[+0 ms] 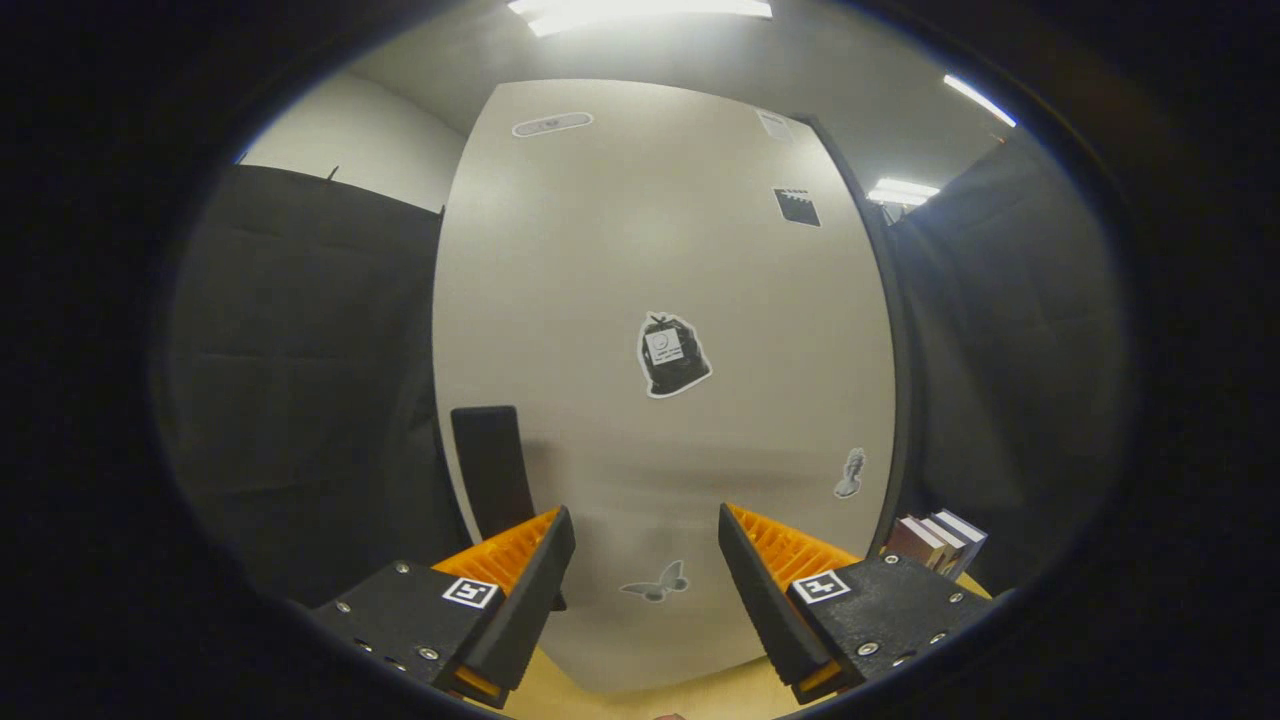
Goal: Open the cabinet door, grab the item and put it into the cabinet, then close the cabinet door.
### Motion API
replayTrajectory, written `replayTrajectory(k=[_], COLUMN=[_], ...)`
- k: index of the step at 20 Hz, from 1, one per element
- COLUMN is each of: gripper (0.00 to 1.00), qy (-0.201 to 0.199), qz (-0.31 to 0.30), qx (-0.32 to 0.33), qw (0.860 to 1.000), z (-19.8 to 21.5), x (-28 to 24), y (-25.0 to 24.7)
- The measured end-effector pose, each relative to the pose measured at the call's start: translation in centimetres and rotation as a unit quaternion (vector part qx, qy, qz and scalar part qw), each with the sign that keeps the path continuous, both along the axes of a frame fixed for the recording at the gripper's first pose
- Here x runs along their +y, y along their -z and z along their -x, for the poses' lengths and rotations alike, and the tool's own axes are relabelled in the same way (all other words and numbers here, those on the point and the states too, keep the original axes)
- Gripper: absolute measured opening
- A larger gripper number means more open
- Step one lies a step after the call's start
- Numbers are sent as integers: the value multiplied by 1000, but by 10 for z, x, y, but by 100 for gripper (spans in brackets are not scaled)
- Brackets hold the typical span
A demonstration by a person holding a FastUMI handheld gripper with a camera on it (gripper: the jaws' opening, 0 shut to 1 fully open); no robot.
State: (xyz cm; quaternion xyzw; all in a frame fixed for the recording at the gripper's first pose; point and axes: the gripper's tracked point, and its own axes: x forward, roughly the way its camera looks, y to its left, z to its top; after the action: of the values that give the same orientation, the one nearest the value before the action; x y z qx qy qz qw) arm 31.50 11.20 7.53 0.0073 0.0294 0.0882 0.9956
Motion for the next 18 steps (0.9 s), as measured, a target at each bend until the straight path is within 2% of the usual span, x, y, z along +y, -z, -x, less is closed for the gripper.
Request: replayTrajectory(k=[8, 11, 18], gripper=[91, 92, 93], qy=[3, 9, 7], qz=[-18, -1, 17], qx=[0, -15, -40], qw=[1000, 1000, 999], z=[-11, 11, 99], x=[8, -2, -28], y=[5, -1, -12])
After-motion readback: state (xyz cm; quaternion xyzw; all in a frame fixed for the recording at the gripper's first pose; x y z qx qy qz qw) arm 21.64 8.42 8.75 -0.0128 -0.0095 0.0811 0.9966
